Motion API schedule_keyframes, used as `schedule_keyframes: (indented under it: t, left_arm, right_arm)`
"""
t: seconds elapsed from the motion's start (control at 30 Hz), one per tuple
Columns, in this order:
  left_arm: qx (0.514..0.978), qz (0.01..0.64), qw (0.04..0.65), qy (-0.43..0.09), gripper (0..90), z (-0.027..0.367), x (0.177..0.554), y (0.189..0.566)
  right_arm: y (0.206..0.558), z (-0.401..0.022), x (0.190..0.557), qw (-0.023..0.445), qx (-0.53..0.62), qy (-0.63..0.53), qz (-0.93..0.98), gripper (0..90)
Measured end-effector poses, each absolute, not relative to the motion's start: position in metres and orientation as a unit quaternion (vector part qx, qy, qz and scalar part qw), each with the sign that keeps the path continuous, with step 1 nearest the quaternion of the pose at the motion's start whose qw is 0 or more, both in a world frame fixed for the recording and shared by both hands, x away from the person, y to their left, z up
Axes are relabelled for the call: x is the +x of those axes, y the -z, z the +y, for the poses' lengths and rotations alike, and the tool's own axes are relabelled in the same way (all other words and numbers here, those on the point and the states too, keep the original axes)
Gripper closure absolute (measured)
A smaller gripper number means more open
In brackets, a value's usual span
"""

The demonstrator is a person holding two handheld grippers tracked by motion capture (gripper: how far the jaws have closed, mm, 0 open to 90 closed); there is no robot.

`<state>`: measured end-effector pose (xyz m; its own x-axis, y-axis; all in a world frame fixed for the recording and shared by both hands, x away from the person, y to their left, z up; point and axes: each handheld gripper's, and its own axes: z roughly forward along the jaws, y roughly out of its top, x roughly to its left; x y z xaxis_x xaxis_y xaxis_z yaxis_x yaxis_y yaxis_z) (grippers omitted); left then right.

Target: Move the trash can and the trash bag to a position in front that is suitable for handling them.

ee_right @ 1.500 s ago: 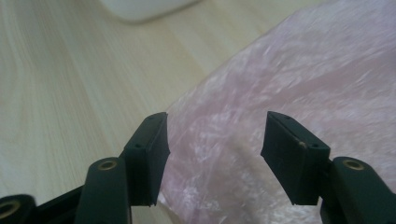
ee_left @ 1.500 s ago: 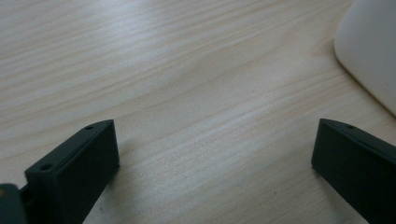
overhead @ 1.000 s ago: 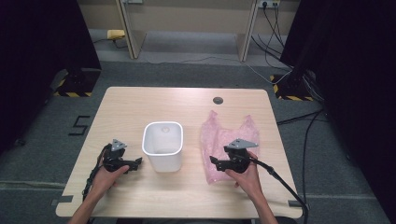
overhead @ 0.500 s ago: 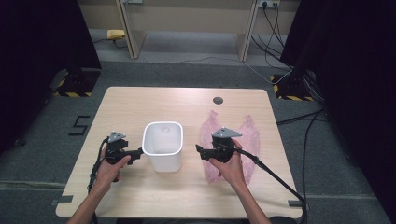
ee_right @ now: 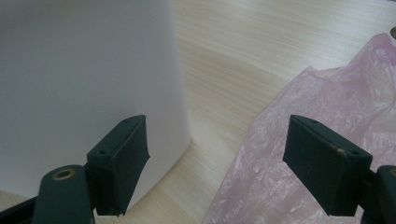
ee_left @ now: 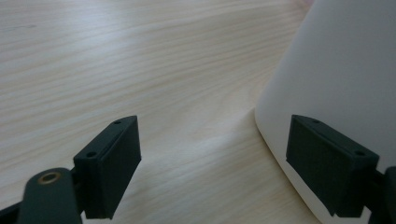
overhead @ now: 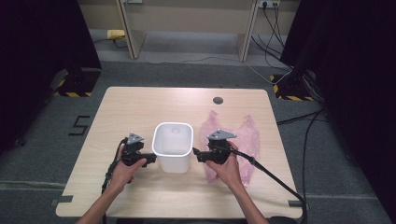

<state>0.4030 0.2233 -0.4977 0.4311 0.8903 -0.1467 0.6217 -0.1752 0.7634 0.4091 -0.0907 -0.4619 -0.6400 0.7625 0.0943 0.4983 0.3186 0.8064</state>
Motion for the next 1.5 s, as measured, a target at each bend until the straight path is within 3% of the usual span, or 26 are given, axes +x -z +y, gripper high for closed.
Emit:
schedule_keyframes:
  t: [0.17, 0.43, 0.87, 0.97, 1.5]
  left_arm:
    - [0.757, 0.495, 0.388, -0.177, 20.8, 0.208, 0.401, 0.496]
    - [0.773, 0.479, 0.384, -0.16, 15.8, 0.203, 0.394, 0.5]
    - [0.764, 0.508, 0.351, -0.19, 14.9, 0.251, 0.389, 0.51]
    - [0.772, 0.508, 0.326, -0.199, 15.0, 0.265, 0.385, 0.519]
    - [0.774, 0.488, 0.346, -0.207, 8.4, 0.276, 0.38, 0.524]
  right_arm:
    - [0.465, -0.094, 0.408, 0.168, 0.395, -0.415, 0.803, 23.3]
    - [0.466, -0.116, 0.409, 0.162, 0.41, -0.418, 0.794, 22.5]
    - [0.48, -0.168, 0.406, 0.168, 0.477, -0.36, 0.784, 18.0]
    - [0.483, -0.169, 0.406, 0.171, 0.481, -0.351, 0.785, 18.0]
    - [0.5, -0.163, 0.41, 0.163, 0.476, -0.322, 0.802, 17.0]
